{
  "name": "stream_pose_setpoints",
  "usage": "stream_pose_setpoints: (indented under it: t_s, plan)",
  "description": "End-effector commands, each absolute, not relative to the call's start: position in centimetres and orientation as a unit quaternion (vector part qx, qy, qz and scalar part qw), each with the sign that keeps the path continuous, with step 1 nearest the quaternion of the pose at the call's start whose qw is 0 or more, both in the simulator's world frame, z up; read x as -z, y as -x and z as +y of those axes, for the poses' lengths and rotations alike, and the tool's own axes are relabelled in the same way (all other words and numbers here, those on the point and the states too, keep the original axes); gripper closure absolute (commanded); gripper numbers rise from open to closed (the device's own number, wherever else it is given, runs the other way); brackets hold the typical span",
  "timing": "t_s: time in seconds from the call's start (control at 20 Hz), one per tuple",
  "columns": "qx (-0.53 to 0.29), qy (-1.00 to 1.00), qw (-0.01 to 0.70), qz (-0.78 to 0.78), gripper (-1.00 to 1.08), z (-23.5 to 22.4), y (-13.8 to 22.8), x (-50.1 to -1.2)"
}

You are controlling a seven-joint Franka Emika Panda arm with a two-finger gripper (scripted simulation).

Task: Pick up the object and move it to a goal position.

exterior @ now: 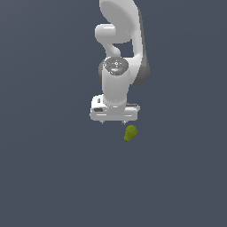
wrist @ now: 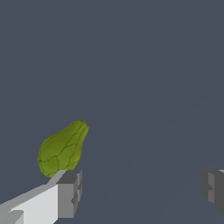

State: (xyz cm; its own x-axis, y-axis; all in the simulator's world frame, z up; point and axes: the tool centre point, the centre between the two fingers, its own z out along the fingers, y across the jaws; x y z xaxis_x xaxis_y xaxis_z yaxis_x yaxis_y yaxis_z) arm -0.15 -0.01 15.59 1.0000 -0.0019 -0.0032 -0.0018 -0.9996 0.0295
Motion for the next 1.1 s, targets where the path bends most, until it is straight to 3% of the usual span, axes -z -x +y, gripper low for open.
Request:
stream_pose_setpoints:
  t_s: [0.0,1.05]
  plan:
    - [0.002,-1.000,0.015,-0.001,-0.92,-0.01,0.15,-15.59]
    - [0.010,-1.000,0.007,-0.010,-0.92,0.61,0.22,-14.70]
